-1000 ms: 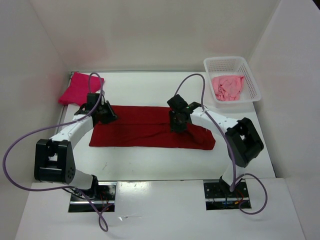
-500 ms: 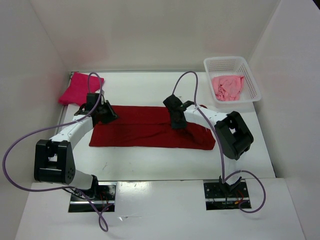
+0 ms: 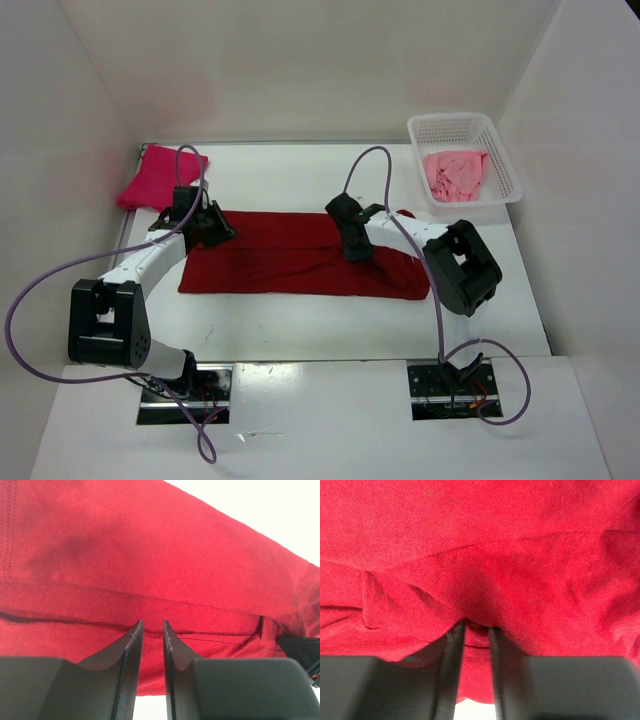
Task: Fold and stack the t-shirts
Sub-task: Fold the other side of the tshirt into a rectangle
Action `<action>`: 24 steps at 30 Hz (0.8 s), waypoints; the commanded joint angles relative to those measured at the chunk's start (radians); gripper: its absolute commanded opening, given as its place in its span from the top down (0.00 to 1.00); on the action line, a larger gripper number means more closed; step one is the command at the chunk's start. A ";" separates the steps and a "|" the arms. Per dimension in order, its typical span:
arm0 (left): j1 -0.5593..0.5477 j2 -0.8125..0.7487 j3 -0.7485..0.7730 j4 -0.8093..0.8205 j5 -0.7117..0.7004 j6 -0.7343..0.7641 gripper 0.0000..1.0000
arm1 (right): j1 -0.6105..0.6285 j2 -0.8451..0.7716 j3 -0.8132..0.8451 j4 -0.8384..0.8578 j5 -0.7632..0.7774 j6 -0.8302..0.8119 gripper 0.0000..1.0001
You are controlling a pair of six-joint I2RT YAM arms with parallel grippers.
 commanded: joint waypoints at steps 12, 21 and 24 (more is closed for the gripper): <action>-0.003 -0.023 0.039 0.023 -0.009 0.007 0.71 | -0.011 -0.118 0.077 -0.099 -0.188 -0.074 0.92; 0.006 -0.003 0.102 0.001 -0.018 0.028 0.71 | -0.011 -0.101 0.057 -0.101 -0.621 -0.085 0.93; 0.016 -0.003 0.111 -0.008 -0.009 0.028 0.71 | -0.011 -0.072 0.057 -0.101 -0.646 -0.076 0.92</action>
